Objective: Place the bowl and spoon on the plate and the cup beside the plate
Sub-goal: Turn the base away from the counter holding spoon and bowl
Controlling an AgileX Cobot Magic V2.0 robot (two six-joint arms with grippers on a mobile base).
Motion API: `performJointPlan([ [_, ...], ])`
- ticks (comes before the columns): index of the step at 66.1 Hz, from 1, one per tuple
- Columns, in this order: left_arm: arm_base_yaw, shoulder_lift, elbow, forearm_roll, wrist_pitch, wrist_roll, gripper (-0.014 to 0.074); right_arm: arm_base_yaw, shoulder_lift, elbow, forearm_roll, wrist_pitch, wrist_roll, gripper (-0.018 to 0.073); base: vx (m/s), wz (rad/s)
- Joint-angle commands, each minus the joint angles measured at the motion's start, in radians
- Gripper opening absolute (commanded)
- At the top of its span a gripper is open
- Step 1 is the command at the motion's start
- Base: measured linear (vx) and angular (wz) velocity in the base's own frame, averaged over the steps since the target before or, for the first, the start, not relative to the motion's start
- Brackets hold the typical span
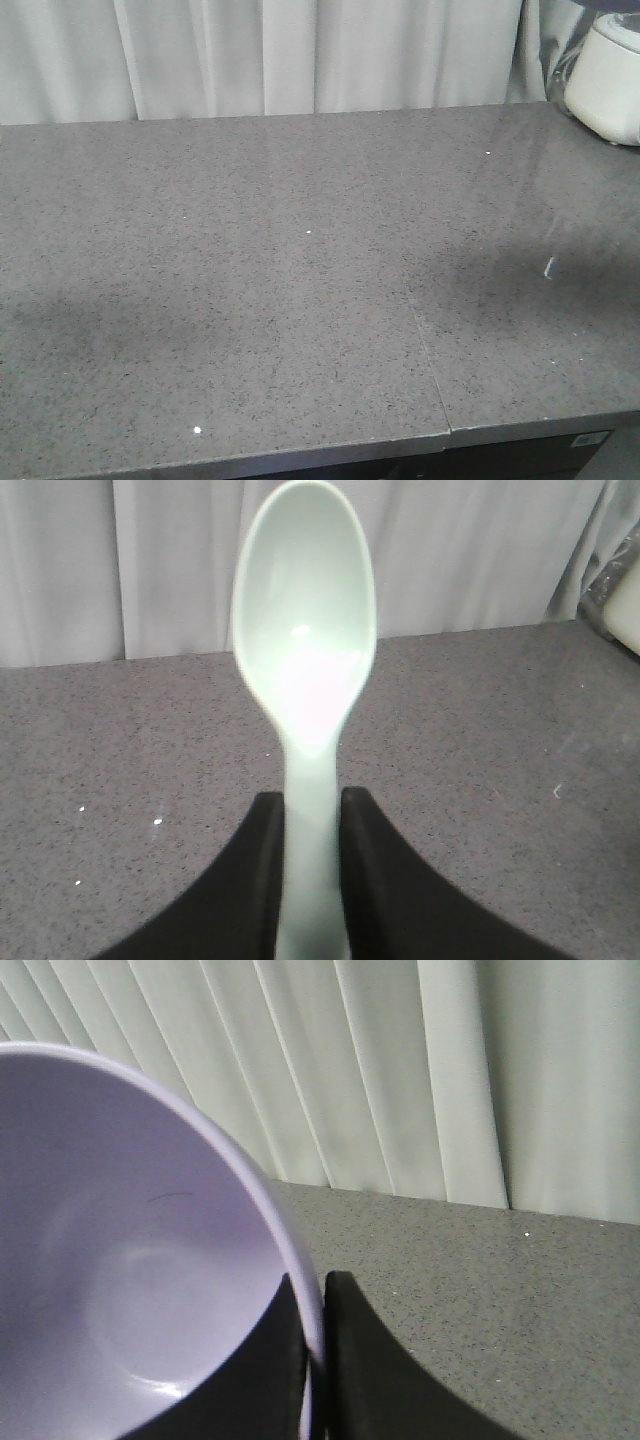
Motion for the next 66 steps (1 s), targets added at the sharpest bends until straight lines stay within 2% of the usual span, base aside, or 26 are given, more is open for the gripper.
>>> performJointPlan([
  [1, 0.000, -0.017, -0.027, -0.018, -0.064, 0.004, -0.0007, -0.003, -0.029, -0.026, 0.068, 0.021, -0.012, -0.0006, 0.01, -0.20],
  [66, 0.000, -0.017, -0.027, -0.018, -0.064, 0.004, -0.0007, -0.003, -0.028, -0.026, 0.069, 0.021, -0.012, -0.0006, 0.01, -0.29],
])
